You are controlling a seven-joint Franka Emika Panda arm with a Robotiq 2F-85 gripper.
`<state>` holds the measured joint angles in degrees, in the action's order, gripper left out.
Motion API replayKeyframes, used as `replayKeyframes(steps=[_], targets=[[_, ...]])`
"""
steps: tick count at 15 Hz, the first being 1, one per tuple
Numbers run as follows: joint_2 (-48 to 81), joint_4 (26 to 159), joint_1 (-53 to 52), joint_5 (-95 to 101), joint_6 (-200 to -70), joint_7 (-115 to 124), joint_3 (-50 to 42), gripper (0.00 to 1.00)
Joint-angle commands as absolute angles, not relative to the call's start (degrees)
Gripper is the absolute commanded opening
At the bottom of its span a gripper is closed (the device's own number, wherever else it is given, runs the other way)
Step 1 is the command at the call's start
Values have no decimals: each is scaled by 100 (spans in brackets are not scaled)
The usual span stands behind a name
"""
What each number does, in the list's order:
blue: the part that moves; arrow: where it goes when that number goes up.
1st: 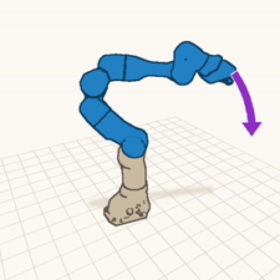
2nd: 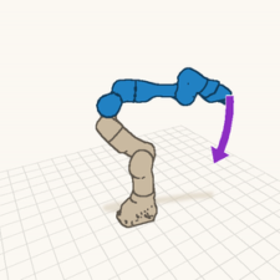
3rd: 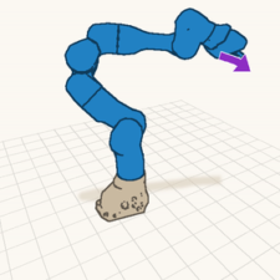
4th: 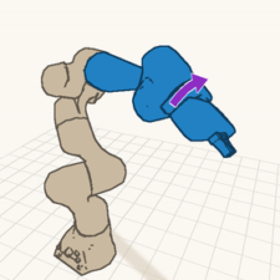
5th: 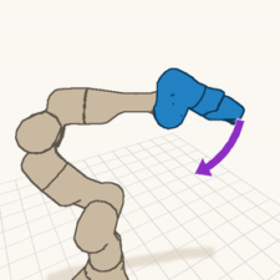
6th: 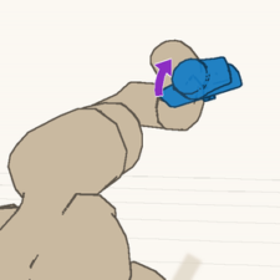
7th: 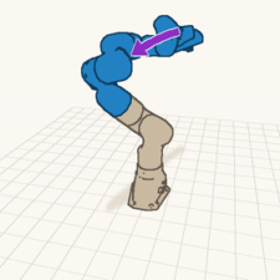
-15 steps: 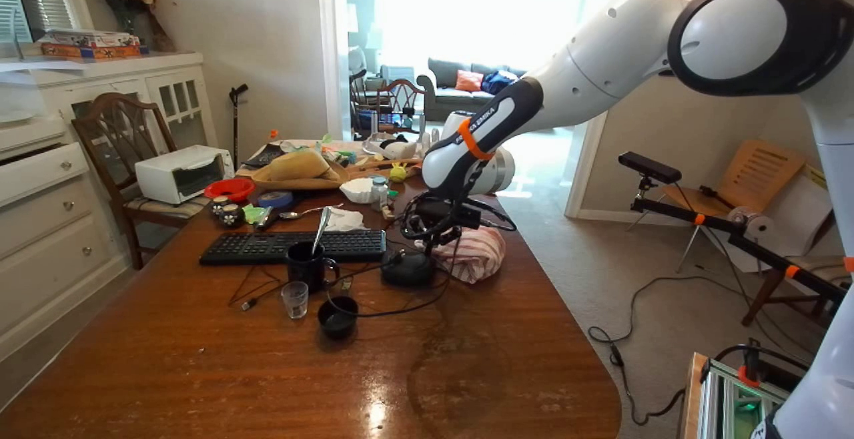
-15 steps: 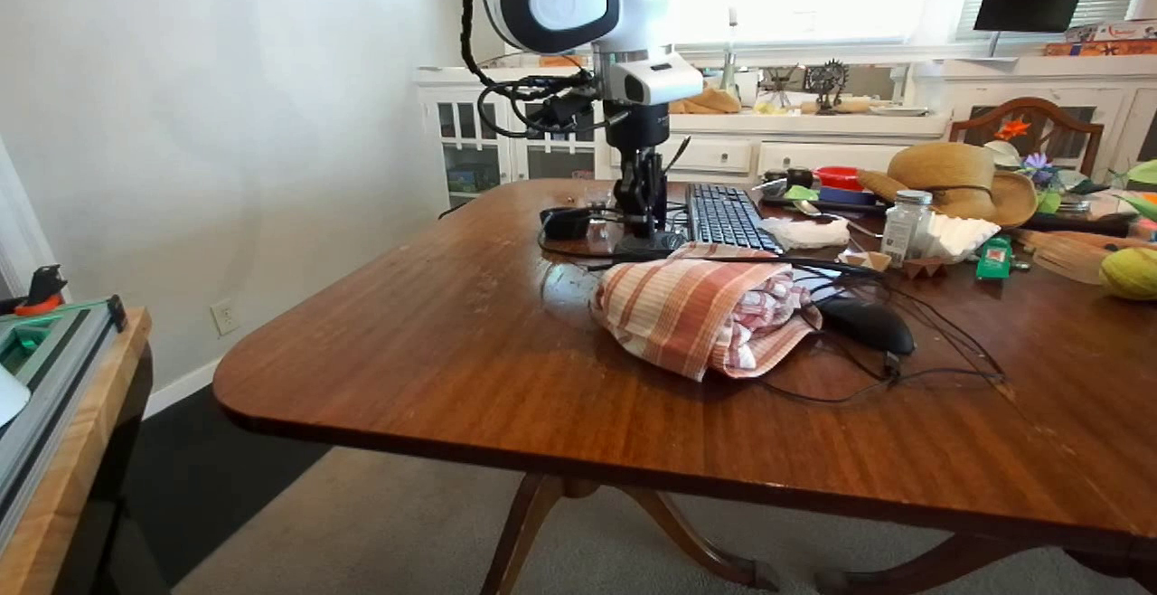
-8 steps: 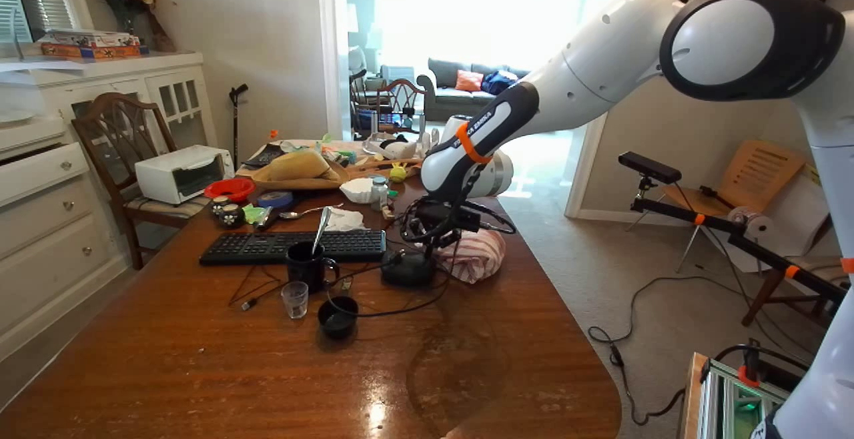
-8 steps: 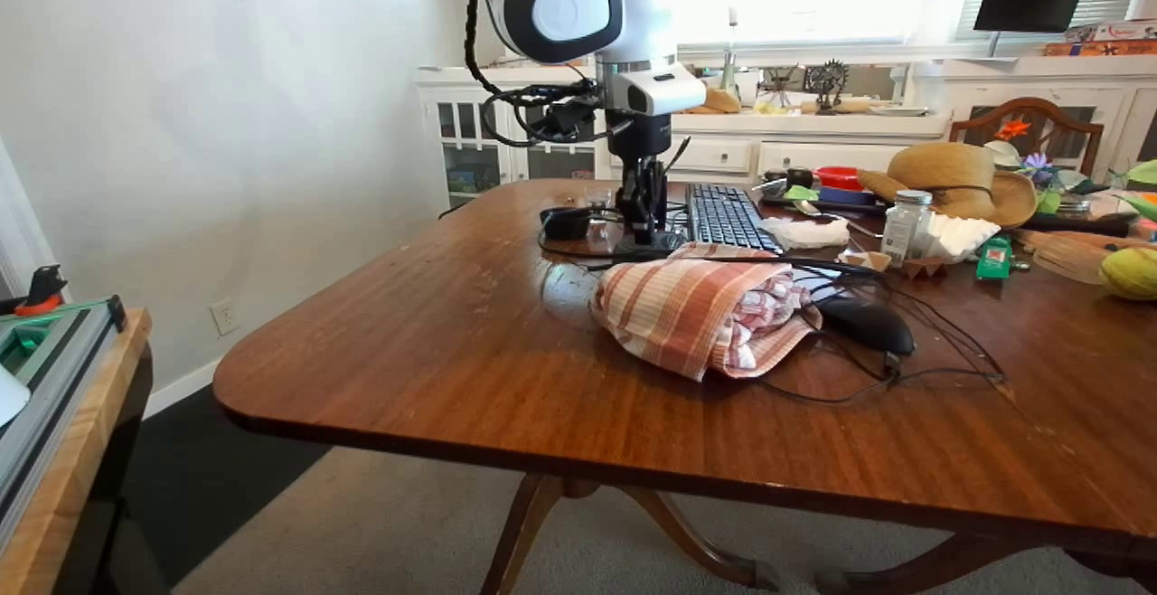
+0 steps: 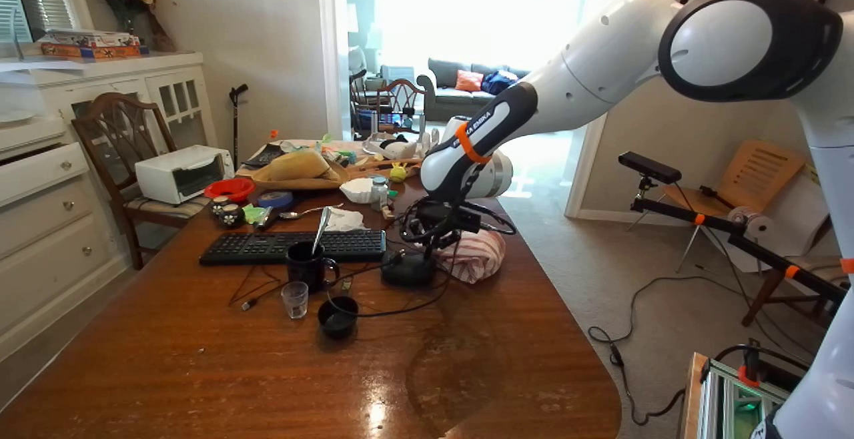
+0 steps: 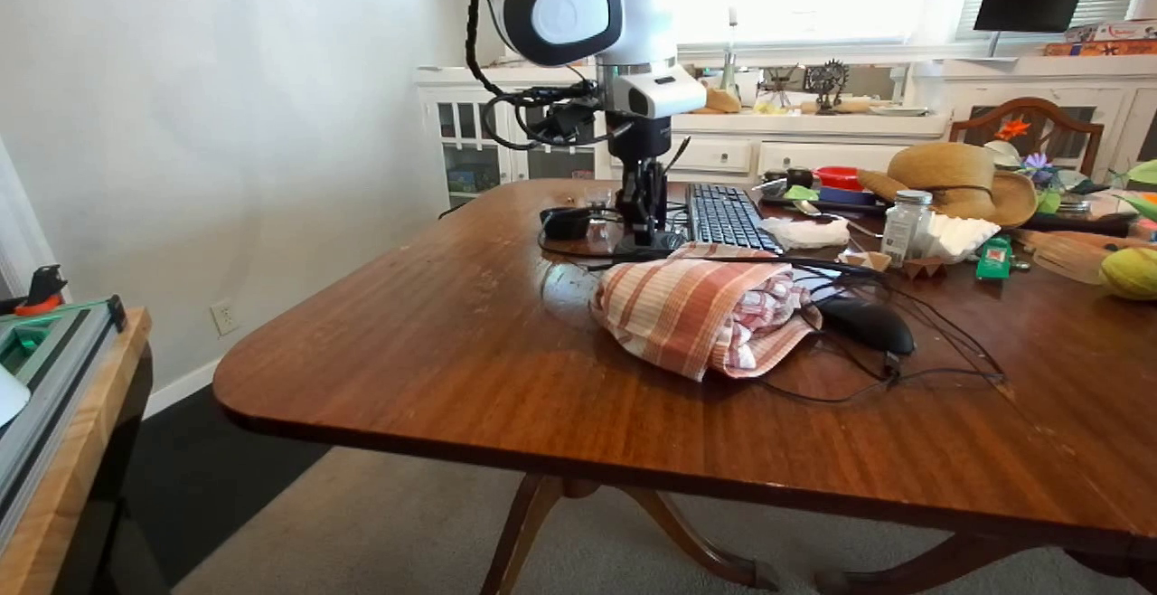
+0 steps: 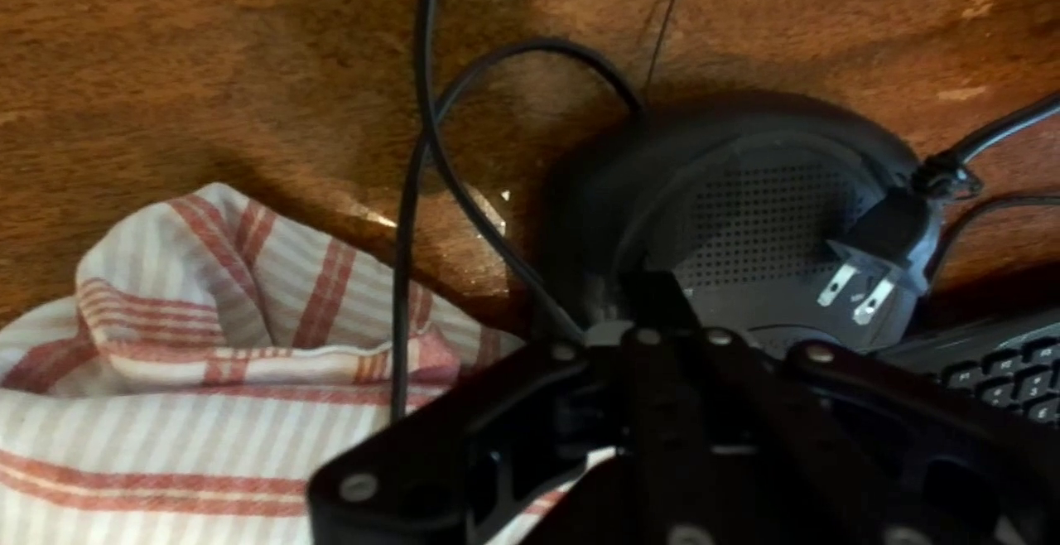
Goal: Press the button on the black object
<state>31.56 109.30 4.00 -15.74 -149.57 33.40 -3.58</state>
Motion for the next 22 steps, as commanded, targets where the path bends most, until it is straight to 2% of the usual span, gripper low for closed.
replayKeyframes(steps=[1,22], targets=[[3298,10811,408,-1786,-15086,3117,-356,0],[3644,10864,257,-1680,-15247,2907,-468,0]])
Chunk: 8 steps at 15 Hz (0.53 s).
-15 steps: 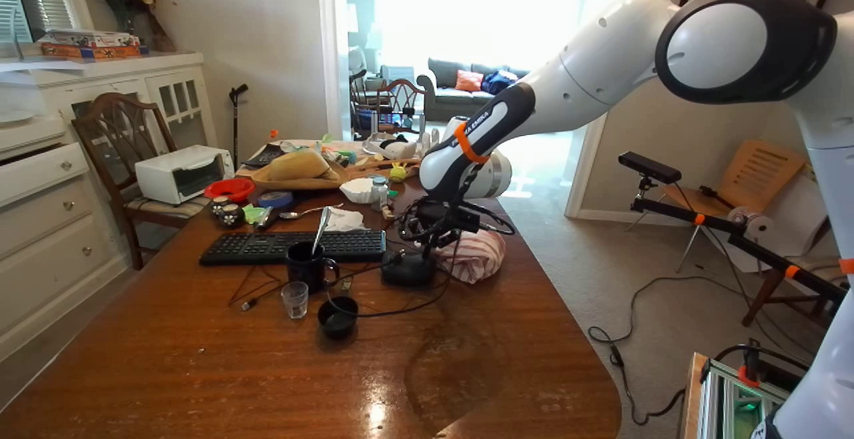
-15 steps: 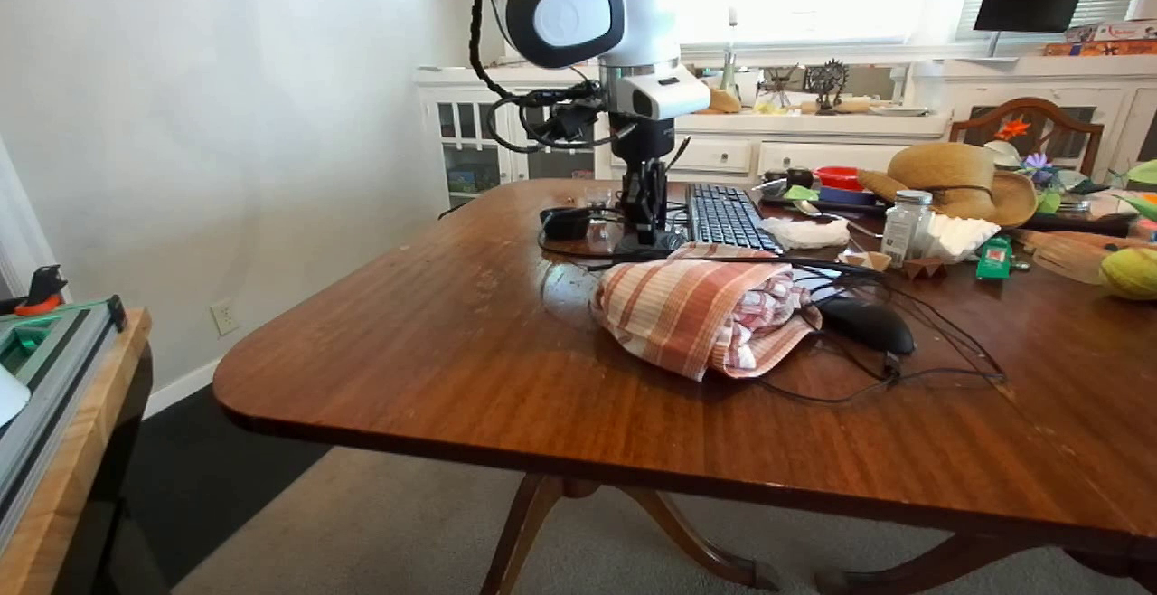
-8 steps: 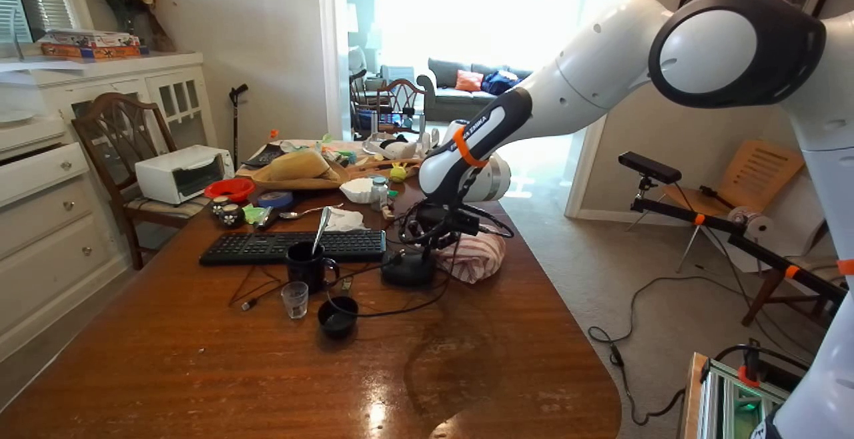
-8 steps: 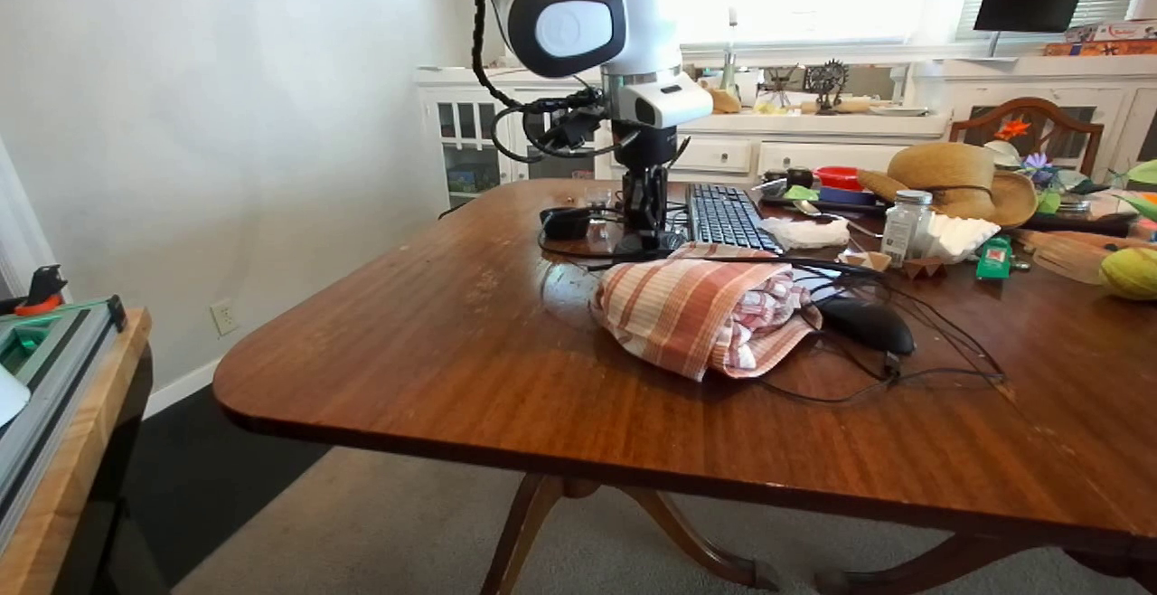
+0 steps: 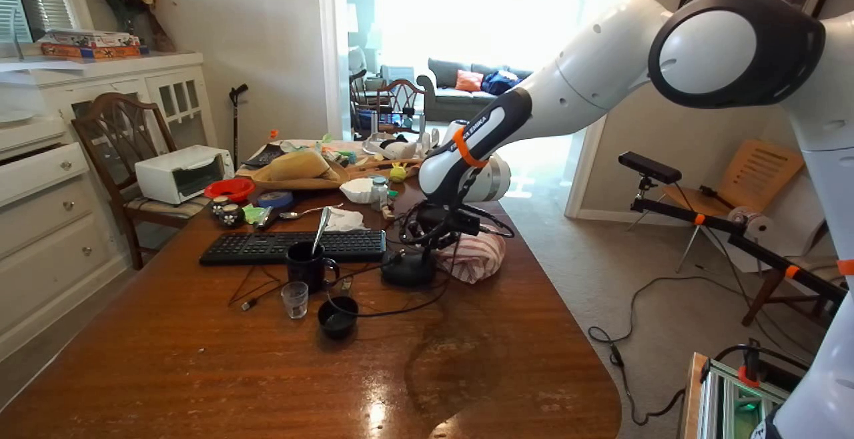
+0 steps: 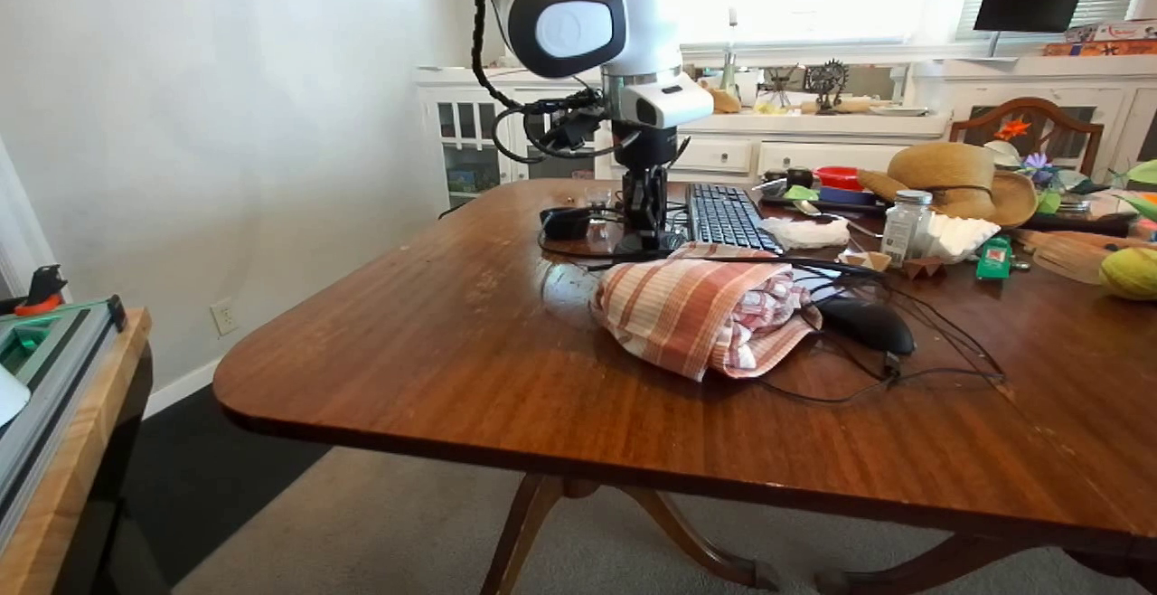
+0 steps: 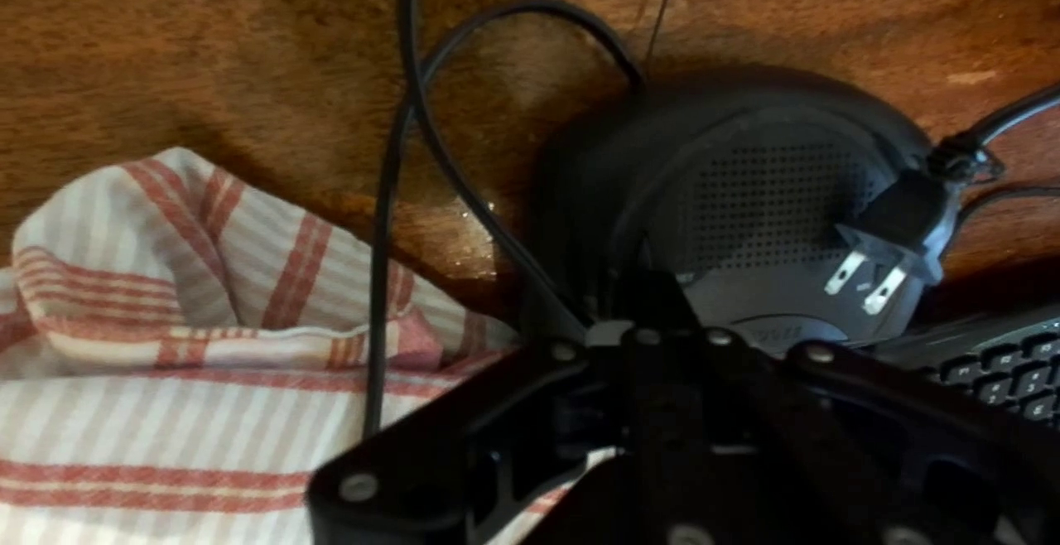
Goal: Press the button on the black object
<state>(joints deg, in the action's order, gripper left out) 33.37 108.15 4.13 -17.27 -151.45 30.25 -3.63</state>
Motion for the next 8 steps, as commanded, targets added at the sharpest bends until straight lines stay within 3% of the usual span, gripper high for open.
replayKeyframes(steps=[1,8], targets=[[3670,10907,228,-1644,-15212,2903,-483,0],[3141,10997,168,-1687,-15227,2935,-567,0]])
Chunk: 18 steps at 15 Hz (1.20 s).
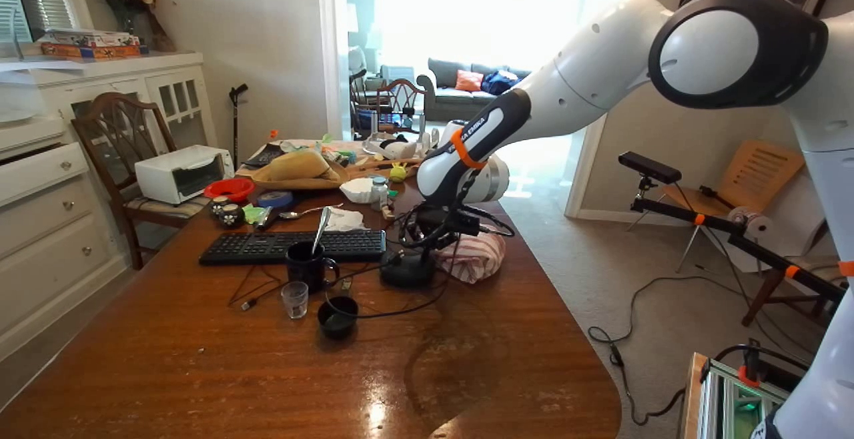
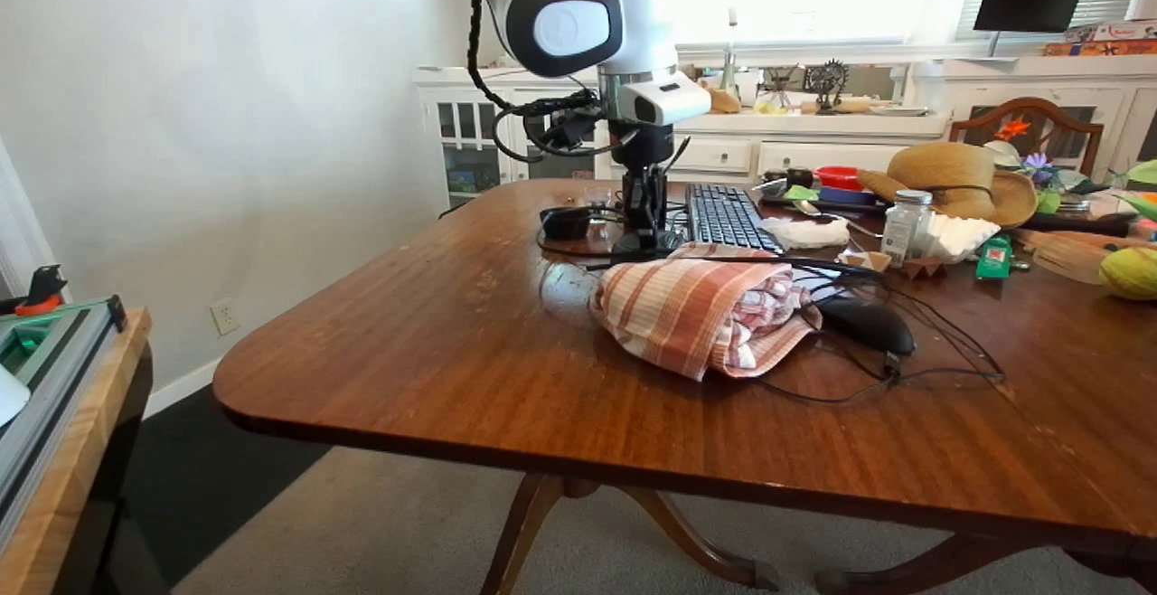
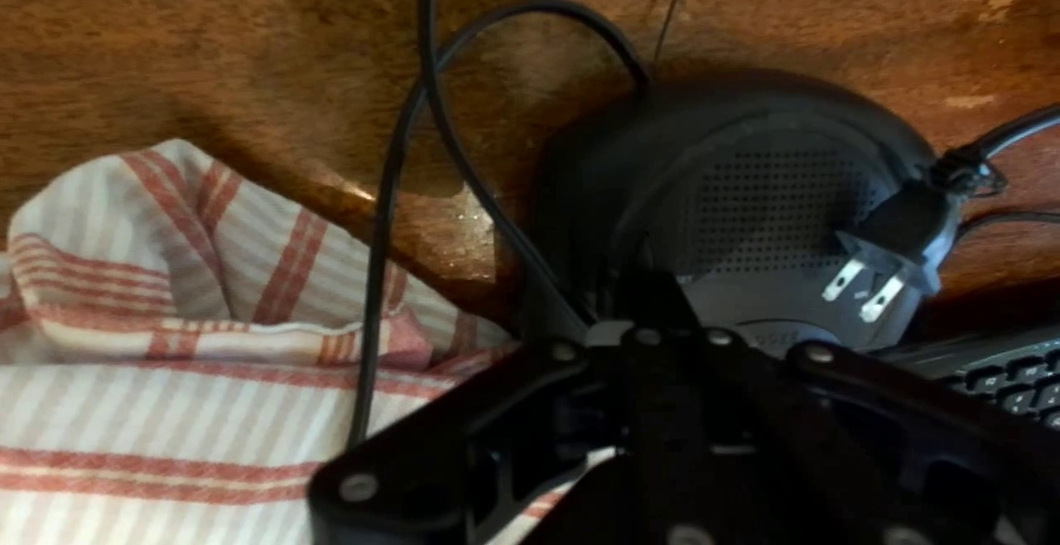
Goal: Press the button on the black object
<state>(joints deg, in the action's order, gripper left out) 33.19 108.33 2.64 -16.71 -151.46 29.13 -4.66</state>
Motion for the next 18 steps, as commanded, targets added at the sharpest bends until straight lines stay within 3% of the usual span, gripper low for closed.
replayKeyframes(steps=[1,7,8,18], targets=[[3068,11026,177,-1694,-15269,2907,-569,0],[2772,11209,64,-1575,-15189,2944,-675,0],[2665,11310,-52,-1426,-15072,3028,-751,20],[692,12953,-460,26,-14939,2608,-822,95]])
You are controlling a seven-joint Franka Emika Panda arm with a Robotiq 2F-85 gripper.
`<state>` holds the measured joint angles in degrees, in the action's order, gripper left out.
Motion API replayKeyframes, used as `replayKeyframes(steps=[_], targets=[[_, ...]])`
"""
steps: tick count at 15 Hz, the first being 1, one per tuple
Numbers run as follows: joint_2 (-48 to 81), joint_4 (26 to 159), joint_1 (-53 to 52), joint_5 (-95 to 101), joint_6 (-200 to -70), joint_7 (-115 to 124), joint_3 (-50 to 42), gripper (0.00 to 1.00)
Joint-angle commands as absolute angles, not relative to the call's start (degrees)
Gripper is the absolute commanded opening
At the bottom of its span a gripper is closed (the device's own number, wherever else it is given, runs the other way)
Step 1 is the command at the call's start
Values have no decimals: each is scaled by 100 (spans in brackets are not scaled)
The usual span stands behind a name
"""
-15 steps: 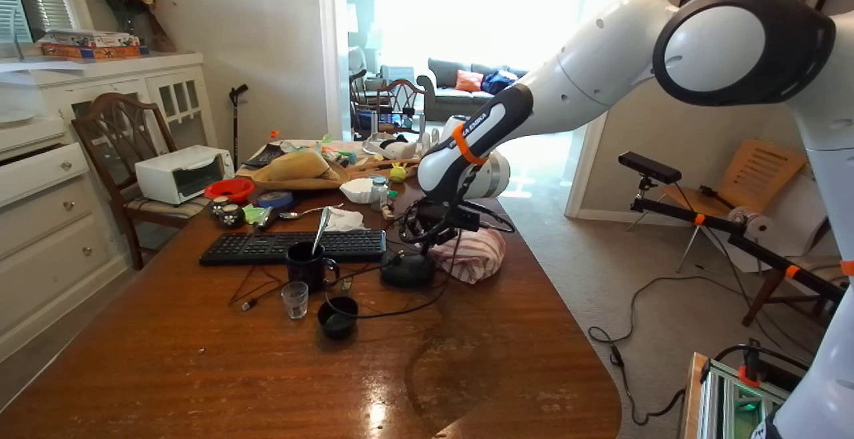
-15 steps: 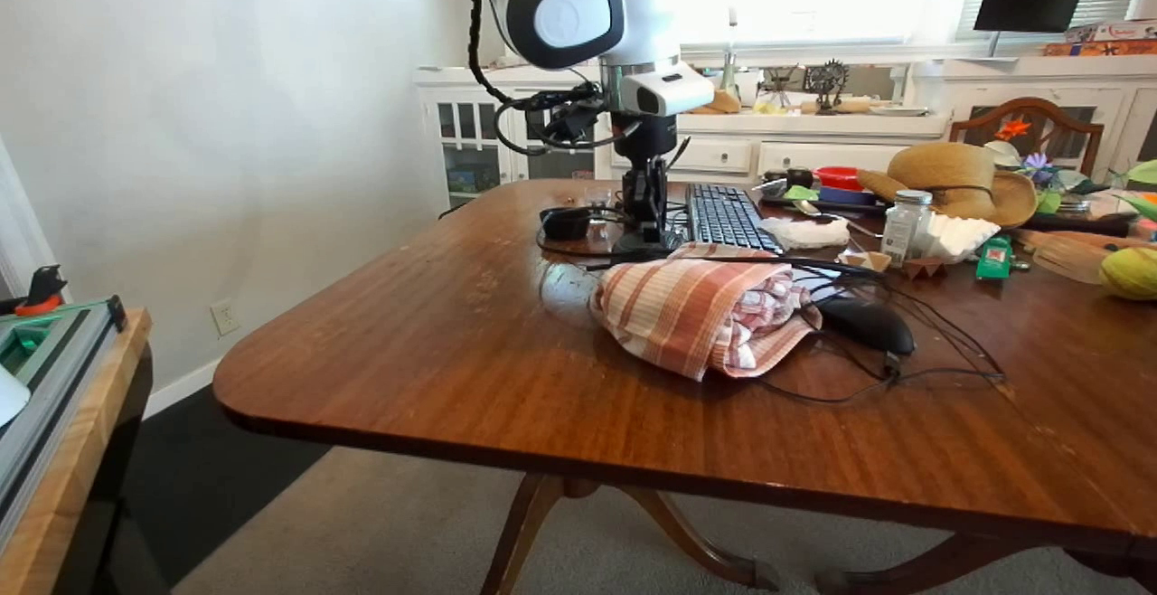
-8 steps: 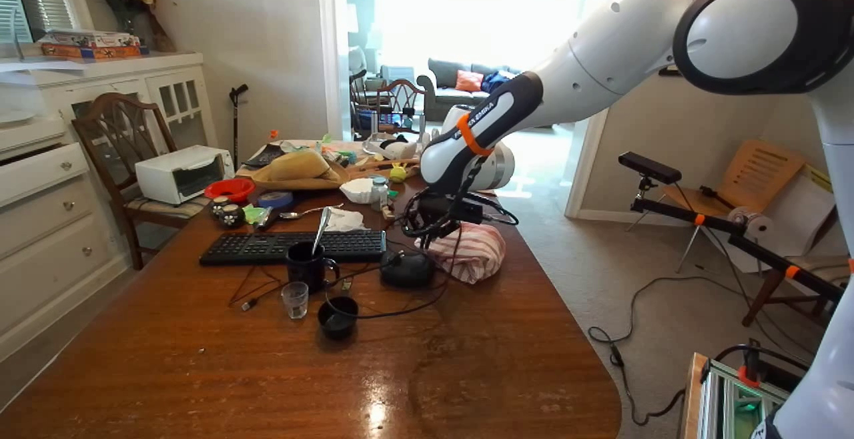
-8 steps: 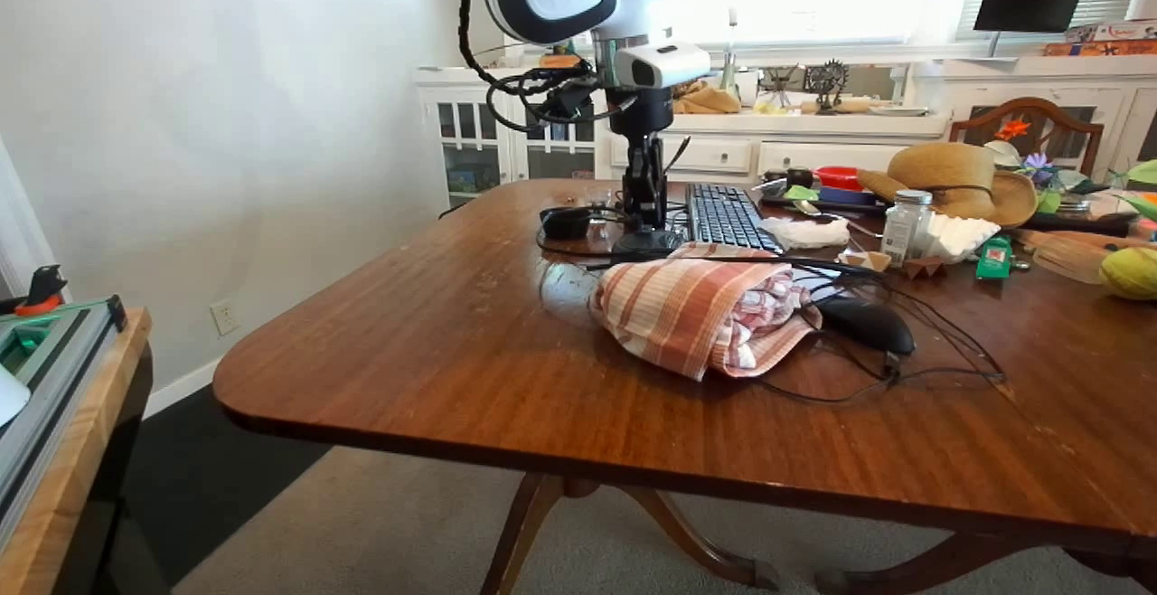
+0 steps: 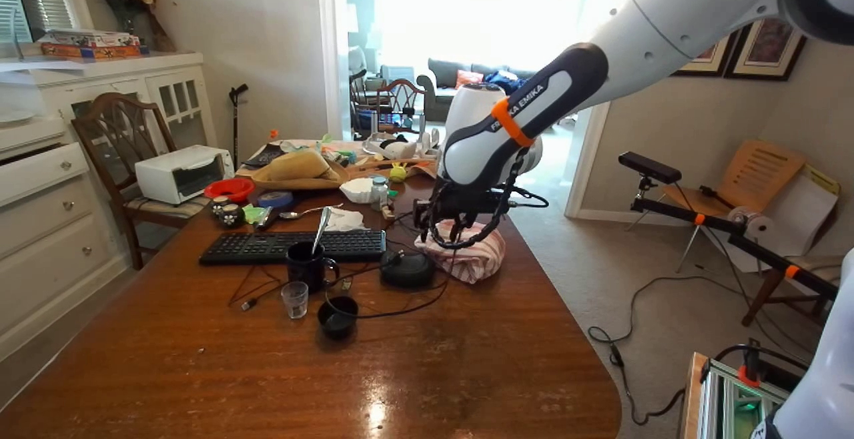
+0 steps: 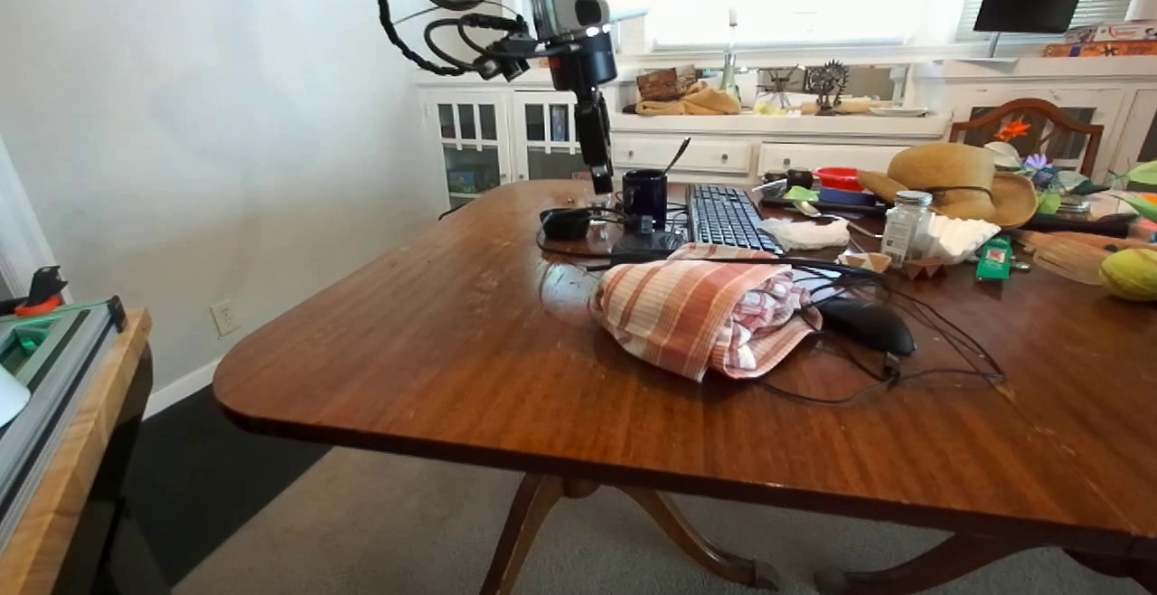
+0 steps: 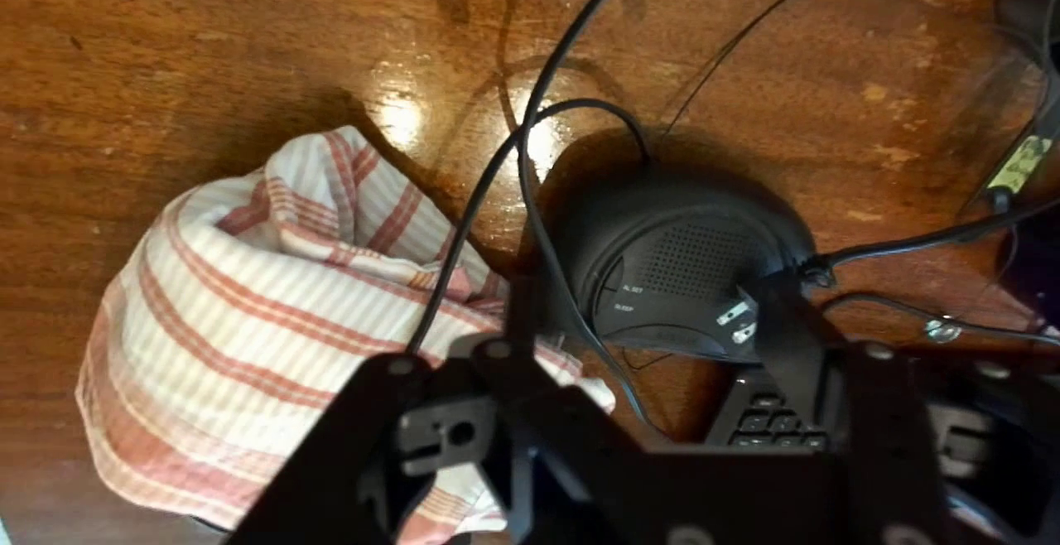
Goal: Press the button on the black object
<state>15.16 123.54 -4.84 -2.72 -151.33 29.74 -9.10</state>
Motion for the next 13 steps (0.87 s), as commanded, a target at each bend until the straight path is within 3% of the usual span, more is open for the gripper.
replayKeyframes(steps=[1,8,13], targets=[[492,13046,-431,116,-14884,2530,-779,99],[-474,13607,-70,66,-14511,1338,-487,100],[-348,13478,4,14,-14604,1398,-413,100]])
